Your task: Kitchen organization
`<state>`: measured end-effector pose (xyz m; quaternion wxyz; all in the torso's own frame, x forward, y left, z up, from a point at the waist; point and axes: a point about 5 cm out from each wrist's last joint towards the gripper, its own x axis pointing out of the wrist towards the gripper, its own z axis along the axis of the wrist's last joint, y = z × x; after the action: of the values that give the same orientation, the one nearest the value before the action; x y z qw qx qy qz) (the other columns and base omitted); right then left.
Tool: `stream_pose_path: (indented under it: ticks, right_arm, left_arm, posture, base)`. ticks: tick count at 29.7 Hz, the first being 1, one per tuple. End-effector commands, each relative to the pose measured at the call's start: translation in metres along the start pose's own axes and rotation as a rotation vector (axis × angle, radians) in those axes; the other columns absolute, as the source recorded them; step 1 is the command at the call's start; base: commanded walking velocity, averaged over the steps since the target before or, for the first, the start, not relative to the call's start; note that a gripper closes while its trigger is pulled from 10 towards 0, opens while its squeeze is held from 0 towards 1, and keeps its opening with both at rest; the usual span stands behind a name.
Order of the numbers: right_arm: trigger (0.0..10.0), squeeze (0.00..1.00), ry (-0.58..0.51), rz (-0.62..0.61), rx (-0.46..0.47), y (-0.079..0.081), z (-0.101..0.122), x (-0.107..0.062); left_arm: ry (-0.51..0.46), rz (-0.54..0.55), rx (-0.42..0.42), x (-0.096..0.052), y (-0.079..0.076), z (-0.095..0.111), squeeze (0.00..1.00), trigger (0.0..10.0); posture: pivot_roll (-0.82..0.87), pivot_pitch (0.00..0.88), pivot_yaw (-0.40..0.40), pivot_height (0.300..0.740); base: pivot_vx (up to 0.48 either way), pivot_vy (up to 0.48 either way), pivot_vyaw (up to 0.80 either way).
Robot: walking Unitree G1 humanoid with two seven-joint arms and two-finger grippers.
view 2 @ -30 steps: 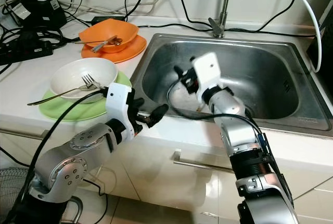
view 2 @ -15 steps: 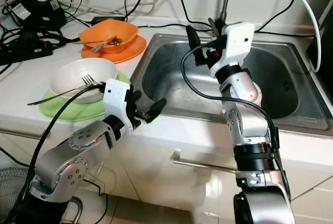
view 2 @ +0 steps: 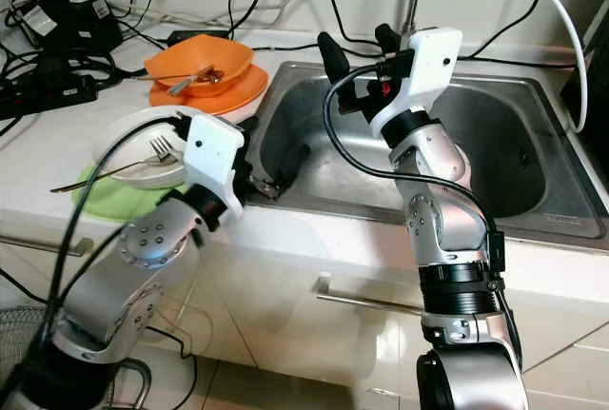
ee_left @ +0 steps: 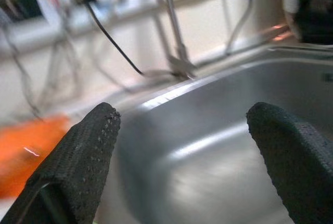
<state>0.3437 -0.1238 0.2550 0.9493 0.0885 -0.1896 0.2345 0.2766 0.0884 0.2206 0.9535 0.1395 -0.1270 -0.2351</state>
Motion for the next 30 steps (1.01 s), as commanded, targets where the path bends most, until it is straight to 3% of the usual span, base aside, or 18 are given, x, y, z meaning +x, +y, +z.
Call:
stream_pose_path:
  ticks: [1, 5, 9, 12, 16, 30]
  right_arm:
    - [10.0, 0.0, 0.003, 0.049, 0.039, 0.007, 0.003, 0.001]
    - [10.0, 0.0, 0.114, 0.216, 0.109, 0.021, -0.008, -0.012]
    - [10.0, 0.0, 0.245, 0.406, 0.085, 0.028, -0.017, -0.032]
    - [10.0, 0.0, 0.315, 0.481, 0.072, 0.025, -0.018, -0.039]
    - [10.0, 0.0, 0.336, 0.555, 0.125, 0.025, -0.009, -0.043]
    - [10.0, 0.0, 0.398, 0.675, 0.142, 0.035, -0.011, -0.058]
  left_arm:
    - [-0.047, 0.038, 0.092, -0.004, 0.005, 0.006, 0.0, 10.0]
    - [-0.007, 0.065, 0.187, -0.021, 0.014, -0.009, 0.0, 10.0]
    - [-0.026, 0.117, 0.261, -0.033, 0.024, -0.013, 0.0, 10.0]
    - [-0.03, 0.139, 0.314, -0.039, 0.028, -0.017, 0.0, 10.0]
    - [0.002, 0.116, 0.384, -0.043, 0.03, -0.031, 0.0, 10.0]
    - [0.048, 0.068, 0.423, -0.043, 0.031, -0.059, 0.0, 10.0]
  posture:
    - [-0.05, 0.0, 0.059, 0.74]
    - [-0.05, 0.0, 0.058, 0.74]
    - [-0.04, 0.001, 0.055, 0.74]
    - [-0.05, 0.0, 0.056, 0.74]
    - [-0.05, 0.0, 0.054, 0.74]
    - [-0.06, 0.0, 0.058, 0.74]
  base:
    - [0.0, 0.0, 0.0]
    - [0.0, 0.0, 0.0]
    - [0.0, 0.0, 0.0]
    - [0.0, 0.0, 0.0]
    - [0.0, 0.0, 0.0]
    - [0.0, 0.0, 0.0]
